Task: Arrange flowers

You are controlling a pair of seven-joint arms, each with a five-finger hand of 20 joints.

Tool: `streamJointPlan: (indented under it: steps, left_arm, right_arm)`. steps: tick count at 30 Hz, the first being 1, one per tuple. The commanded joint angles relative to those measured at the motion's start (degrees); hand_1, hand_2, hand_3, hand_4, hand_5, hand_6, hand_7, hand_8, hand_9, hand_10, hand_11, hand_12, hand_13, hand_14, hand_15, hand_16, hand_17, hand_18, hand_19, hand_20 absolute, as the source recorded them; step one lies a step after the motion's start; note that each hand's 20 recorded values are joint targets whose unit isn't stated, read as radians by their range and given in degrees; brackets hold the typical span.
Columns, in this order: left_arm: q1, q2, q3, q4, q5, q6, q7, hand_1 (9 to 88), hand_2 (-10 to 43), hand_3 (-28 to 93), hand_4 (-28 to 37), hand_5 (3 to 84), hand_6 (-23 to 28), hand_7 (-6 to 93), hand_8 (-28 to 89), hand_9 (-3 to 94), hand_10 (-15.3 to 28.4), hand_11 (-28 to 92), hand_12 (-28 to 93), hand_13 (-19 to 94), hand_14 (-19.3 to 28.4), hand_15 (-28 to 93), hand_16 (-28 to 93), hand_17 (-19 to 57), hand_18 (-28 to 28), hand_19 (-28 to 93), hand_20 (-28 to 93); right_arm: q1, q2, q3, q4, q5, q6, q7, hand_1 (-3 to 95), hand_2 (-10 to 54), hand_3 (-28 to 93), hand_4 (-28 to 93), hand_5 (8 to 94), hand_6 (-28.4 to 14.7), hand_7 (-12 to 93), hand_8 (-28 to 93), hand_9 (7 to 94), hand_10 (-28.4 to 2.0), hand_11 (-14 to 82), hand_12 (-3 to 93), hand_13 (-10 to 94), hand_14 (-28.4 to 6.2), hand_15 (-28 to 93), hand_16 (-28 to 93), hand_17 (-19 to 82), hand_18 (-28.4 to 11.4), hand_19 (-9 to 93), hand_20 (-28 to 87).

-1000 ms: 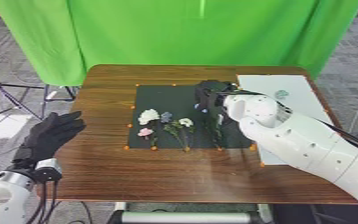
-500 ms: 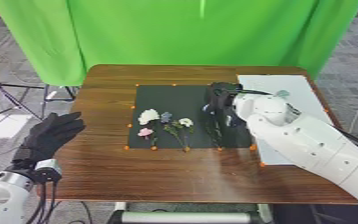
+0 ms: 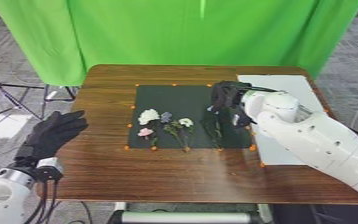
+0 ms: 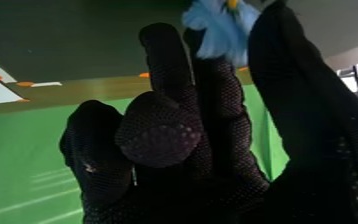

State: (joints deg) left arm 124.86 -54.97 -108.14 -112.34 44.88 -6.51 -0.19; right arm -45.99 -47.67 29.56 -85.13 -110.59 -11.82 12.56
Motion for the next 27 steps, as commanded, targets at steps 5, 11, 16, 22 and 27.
streamJointPlan:
  steps: [5, 11, 16, 22, 27]
  left_arm:
    - [1.0, -0.56, -0.72, -0.63, 0.08, -0.06, -0.40, 22.1, -1.9, 62, -22.5, 44.6, 4.5, 10.3, -5, 42.8, 13.6, 19, 16, 32, 18.2, 12, 6, -0.2, 14.4, 8, 15]
    - [-1.1, 0.08, 0.62, 0.23, 0.15, -0.69, -1.20, 22.1, -1.9, 62, -22.5, 44.6, 4.5, 10.4, -5, 42.7, 13.6, 19, 16, 32, 18.2, 12, 6, -0.3, 14.5, 8, 15]
    - [-0.3, -0.35, 0.05, -0.07, -0.20, 0.03, -0.71, 22.1, -1.9, 62, -22.4, 44.5, 4.5, 10.4, -5, 42.7, 13.6, 19, 16, 32, 18.2, 12, 6, -0.3, 14.5, 8, 15]
    - [1.7, -1.38, -0.47, -0.99, -0.08, 0.71, -0.48, 22.2, -1.8, 62, -22.5, 44.6, 4.4, 10.4, -5, 42.7, 13.7, 19, 16, 32, 18.3, 12, 6, -0.4, 14.5, 8, 15]
    - [2.2, -1.48, 0.04, -1.11, 0.09, 0.58, -0.78, 22.3, -1.7, 62, -22.4, 44.7, 4.5, 10.7, -5, 42.8, 13.6, 19, 16, 32, 18.3, 13, 6, -0.3, 14.5, 8, 15]
  right_arm:
    - [2.2, 1.4, 3.5, -5.0, 3.3, -0.5, -0.4, 38.7, -9.5, 62, -14, 67.3, 3.8, 18, -4, 70.2, -13.1, 14.8, 22.5, 83, -3.6, 69, 31, 58, -15.1, 93, 63]
    - [1.2, 3.7, 7.9, -4.3, 0.1, 4.1, 2.9, 36.8, -9.5, 63, -14, 66.2, 3.6, 18, -9, 69.0, -13.4, 13.8, 22.2, 83, -3.8, 68, 31, 58, -15.1, 93, 62]
    - [-0.8, 5.3, 10.3, -0.6, -3.2, 5.2, 7.7, 34.5, -9.5, 64, -14, 60.5, 2.7, 16, -9, 62.1, -13.4, 9.2, 20.3, 83, -3.7, 68, 31, 58, -15.0, 93, 60]
    - [-4.6, 4.5, 13.9, 4.2, -4.4, 1.2, 13.0, 31.8, -9.5, 64, -15, 55.4, 2.2, 13, -8, 55.2, -15.6, 6.9, 18.3, 82, -3.9, 67, 30, 57, -15.4, 93, 59]
    - [-4.9, 2.4, 14.4, 9.3, -9.3, -0.8, 13.2, 30.9, -9.5, 63, -16, 52.3, 2.0, 11, -7, 53.5, -17.1, 6.7, 16.5, 82, -4.1, 67, 30, 57, -16.0, 93, 58]
